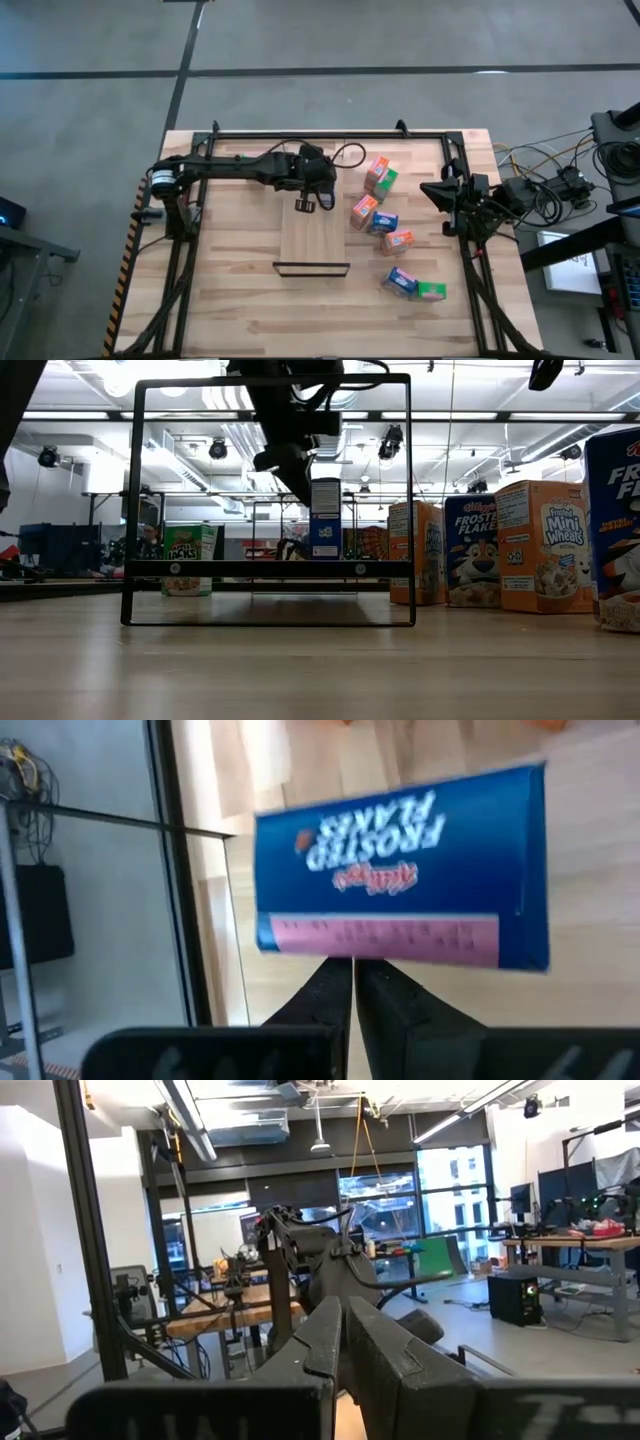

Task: Stack cereal on shelf
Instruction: Put the bottom left blue cereal box on the shelf

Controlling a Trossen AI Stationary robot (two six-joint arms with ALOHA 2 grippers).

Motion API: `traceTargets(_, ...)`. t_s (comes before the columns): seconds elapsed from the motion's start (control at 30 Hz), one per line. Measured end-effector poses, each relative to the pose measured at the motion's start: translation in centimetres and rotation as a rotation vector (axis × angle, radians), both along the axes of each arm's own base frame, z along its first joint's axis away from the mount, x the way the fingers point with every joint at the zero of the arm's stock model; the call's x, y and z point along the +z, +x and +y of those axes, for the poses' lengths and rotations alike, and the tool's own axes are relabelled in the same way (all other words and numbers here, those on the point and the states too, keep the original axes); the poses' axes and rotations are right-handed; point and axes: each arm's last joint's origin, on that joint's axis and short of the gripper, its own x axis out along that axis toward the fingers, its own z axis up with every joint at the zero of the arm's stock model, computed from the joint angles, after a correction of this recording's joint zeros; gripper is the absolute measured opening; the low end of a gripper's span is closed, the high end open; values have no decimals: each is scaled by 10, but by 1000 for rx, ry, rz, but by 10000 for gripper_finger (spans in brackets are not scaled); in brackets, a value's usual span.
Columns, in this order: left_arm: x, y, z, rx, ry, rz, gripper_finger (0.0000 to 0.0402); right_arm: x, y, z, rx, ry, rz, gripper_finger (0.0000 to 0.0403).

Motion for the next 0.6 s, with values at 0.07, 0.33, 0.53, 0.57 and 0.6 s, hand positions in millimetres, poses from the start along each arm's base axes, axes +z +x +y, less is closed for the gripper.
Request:
traceTargets(0.07, -1, -2, 0, 12, -8, 14, 0, 0, 0, 0, 1, 2, 0, 12)
traceTargets(0.33, -12, -11, -9, -32, -274, 74, 0, 0, 0, 0, 1, 1, 2, 12)
traceTargets(0.53, -16, -5, -10, -52, -290, 0, 0, 0, 0, 0, 1, 1, 3, 12)
traceTargets(0.57, -16, -4, -10, -52, -289, -7, 0, 0, 0, 0, 1, 0, 3, 12)
traceTargets(0.6, -15, -3, -10, -54, -286, -19, 0, 0, 0, 0, 1, 0, 3, 12)
